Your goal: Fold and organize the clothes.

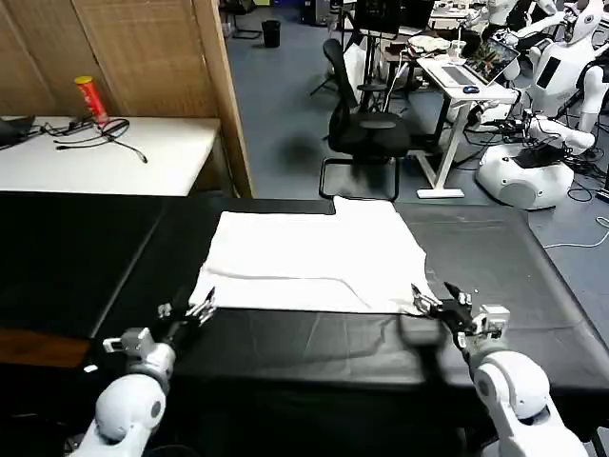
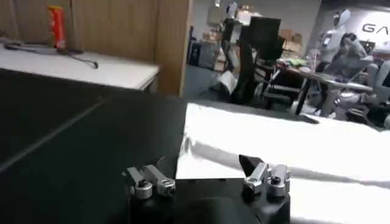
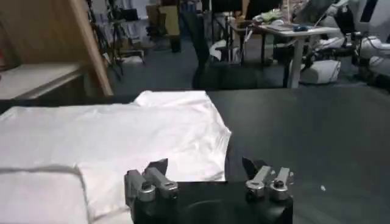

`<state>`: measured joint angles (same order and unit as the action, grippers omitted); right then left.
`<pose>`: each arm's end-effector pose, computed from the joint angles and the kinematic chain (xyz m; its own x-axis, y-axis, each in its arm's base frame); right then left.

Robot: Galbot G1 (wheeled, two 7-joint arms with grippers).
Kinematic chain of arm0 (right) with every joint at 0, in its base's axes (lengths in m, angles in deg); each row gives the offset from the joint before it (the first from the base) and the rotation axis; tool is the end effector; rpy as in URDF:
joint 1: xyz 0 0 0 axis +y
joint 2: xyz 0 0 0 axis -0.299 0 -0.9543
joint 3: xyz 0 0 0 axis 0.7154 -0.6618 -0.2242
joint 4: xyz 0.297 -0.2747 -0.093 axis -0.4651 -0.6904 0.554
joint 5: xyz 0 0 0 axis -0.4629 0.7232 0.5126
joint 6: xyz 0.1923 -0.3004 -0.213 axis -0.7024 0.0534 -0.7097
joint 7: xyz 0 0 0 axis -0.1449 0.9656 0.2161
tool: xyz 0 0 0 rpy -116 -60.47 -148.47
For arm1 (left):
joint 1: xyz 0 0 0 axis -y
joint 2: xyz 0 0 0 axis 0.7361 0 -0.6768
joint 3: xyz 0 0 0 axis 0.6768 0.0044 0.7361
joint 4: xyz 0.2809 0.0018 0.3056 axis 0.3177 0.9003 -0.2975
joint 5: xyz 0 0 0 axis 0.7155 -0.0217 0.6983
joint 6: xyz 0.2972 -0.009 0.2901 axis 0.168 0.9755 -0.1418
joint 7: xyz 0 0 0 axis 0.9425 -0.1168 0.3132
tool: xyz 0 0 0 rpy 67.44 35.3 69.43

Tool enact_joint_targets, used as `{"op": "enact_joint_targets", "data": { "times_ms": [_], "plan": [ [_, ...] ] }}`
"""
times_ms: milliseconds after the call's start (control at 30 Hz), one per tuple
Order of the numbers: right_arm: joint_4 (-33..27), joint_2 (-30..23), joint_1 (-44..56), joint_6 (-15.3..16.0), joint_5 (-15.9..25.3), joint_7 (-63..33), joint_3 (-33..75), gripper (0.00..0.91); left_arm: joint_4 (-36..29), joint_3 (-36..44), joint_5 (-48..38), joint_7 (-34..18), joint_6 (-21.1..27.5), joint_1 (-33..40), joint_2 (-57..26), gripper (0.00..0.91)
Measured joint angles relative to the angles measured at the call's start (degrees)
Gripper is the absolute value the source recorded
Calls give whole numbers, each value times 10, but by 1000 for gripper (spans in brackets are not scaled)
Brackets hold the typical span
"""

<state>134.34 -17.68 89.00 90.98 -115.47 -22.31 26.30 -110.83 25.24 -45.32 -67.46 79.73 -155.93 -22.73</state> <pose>0.3045 -0.1254 -0.3279 -0.9007 -0.1110 0.4201 -0.0699 0.9913 0.1119 0.2913 0.1171 -0.3785 -0.9435 0.0426 0.3286 -0.0049 0.9898 -0.1425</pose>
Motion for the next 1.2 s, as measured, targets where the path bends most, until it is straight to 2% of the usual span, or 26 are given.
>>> {"op": "enact_joint_targets", "data": {
  "times_ms": [167, 200, 233, 267, 300, 333, 367, 400, 433, 467, 500, 767, 967, 1200],
  "plan": [
    [-7, -6, 4, 0, 2, 0, -2, 653, 8, -1, -7, 3, 0, -5, -2, 868],
    [-8, -7, 4, -1, 3, 0, -2, 517, 9, -1, -8, 4, 0, -5, -3, 722],
    [-10, -8, 5, -1, 3, 0, -2, 488, 11, -1, -9, 4, 0, -5, -3, 683],
    [-12, -9, 5, -1, 4, 0, -2, 400, 13, -2, -10, 5, 0, -5, -4, 605],
    [-13, -10, 5, -1, 4, 0, -2, 351, 15, -2, -10, 6, 0, -5, -5, 556],
    [-15, -10, 6, -1, 5, 0, -2, 263, 16, -2, -10, 7, 1, -5, -6, 439],
    [-15, -11, 7, -1, 5, 1, -2, 224, 18, -2, -11, 7, 1, -5, -7, 341],
    [-15, -11, 8, -2, 5, 1, -2, 185, 19, -2, -11, 8, 1, -5, -8, 146],
    [-15, -11, 9, -2, 6, 1, -2, 146, 20, -2, -12, 8, 1, -4, -8, 127],
    [-13, -12, 10, -2, 6, 1, -2, 98, 21, -2, -12, 8, 1, -3, -9, 68],
    [-12, -12, 11, -2, 5, 1, -2, 88, 23, -2, -13, 8, 1, -2, -10, 10],
    [13, 0, 24, 5, -2, -31, -2, 49, 9, 1, -17, 4, 7, -12, -14, 0],
    [50, 20, 52, 48, -29, -67, 8, 39, -33, 0, 17, -32, 24, -41, -27, 0],
    [109, 33, 111, 111, -30, -105, 16, 39, -91, -12, 20, -45, 41, -89, -54, 0]
  ]
}}
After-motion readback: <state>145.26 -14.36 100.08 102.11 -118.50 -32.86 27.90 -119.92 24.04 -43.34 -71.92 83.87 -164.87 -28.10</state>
